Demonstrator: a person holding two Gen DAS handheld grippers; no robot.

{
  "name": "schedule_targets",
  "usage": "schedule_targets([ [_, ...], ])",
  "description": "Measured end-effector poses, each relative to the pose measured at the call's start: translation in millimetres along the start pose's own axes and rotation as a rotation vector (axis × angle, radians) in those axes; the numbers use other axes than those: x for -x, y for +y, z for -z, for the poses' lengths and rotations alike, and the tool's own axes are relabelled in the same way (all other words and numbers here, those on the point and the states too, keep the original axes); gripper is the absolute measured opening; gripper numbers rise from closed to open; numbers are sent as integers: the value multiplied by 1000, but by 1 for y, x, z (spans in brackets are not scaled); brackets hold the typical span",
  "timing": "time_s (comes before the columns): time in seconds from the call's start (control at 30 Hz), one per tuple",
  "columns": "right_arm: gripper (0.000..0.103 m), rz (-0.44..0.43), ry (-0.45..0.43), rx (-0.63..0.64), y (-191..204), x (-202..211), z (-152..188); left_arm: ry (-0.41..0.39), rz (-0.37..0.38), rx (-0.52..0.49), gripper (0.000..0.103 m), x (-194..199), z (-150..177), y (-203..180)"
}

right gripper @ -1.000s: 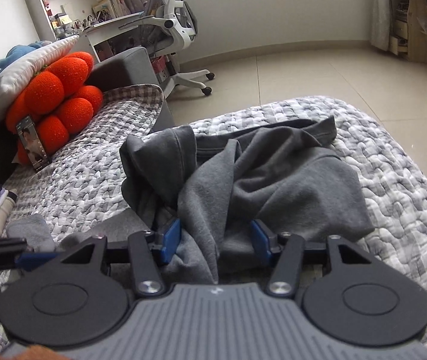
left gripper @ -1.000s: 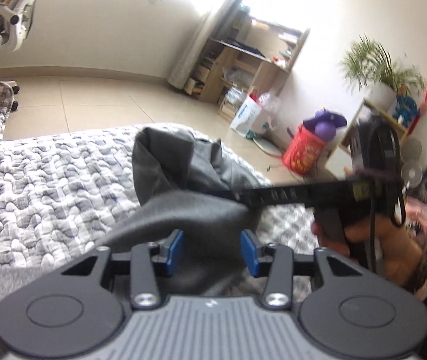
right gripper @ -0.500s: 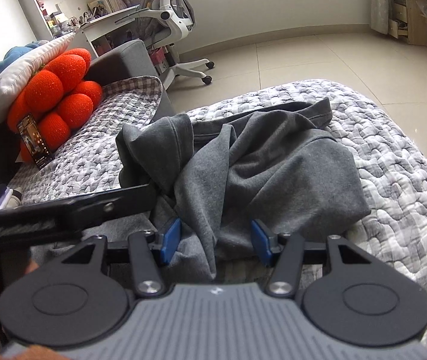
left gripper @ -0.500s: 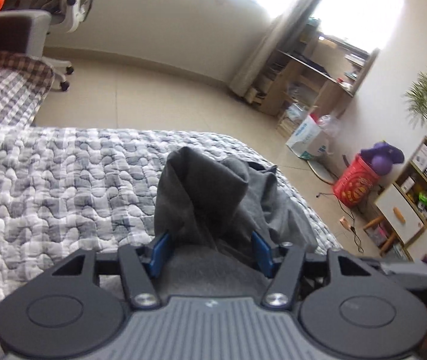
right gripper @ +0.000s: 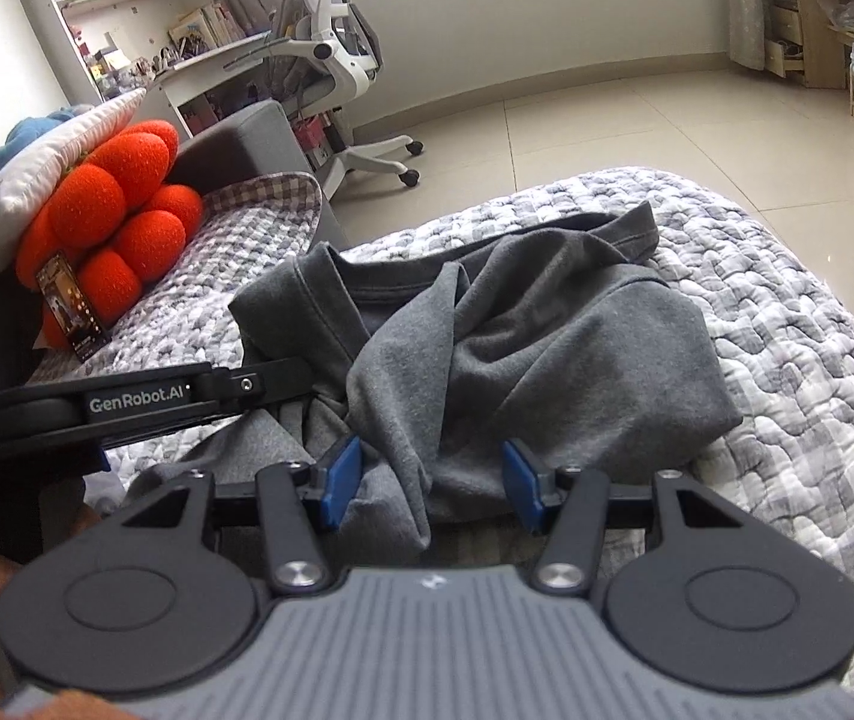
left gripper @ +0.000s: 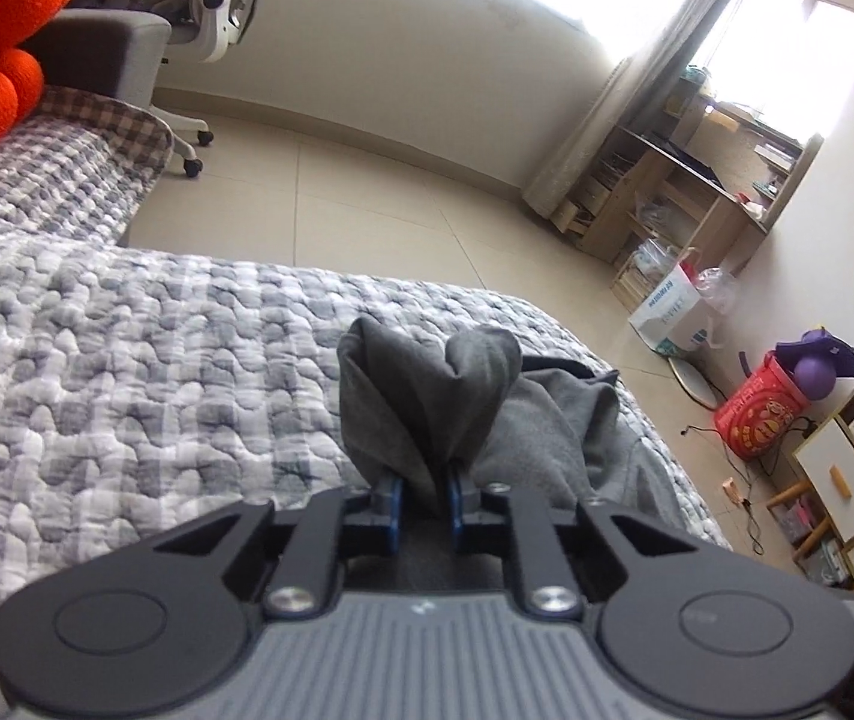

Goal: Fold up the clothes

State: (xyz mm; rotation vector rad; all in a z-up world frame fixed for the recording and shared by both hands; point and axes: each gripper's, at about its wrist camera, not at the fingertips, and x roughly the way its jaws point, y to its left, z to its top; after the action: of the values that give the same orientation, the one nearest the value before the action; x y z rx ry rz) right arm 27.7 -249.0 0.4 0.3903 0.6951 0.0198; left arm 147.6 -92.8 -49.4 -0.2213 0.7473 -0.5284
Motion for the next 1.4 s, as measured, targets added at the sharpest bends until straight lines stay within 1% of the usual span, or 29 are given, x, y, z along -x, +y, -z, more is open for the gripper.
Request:
schedule_targets([
  [0.07,58,-6,-22,-16,0,2,-1,-14,-29,-13,11,2,-4,4],
  [0.13,60,-11,-44,-32,-1,4,-3,-32,-54,-2,4,7,-7,13],
  [0.2,61,-15,-61,-45,-2,5,-4,-50,-78,9,3,12,-10,23],
  [0.43,64,-2,-76,-69,-5,2,-6,-112,-162,50,3,31,-21,56],
  [0.63,64,26,-80,-94,-10,1,-7,-167,-217,125,3,46,-27,91],
  [0.9,64,76,-82,-130,-23,-3,-9,-245,-355,157,2,65,-33,127],
  [1.07,64,98,-94,-147,-30,-3,-13,-258,-428,161,3,68,-31,153],
  [1.2,64,104,-115,-162,-37,1,-16,-280,-470,218,3,80,-31,172],
  [1.33,64,112,-129,-188,-46,2,-20,-310,-552,249,3,90,-29,184],
  [1.4,64,119,-126,-209,-51,0,-21,-322,-578,274,3,91,-27,191],
])
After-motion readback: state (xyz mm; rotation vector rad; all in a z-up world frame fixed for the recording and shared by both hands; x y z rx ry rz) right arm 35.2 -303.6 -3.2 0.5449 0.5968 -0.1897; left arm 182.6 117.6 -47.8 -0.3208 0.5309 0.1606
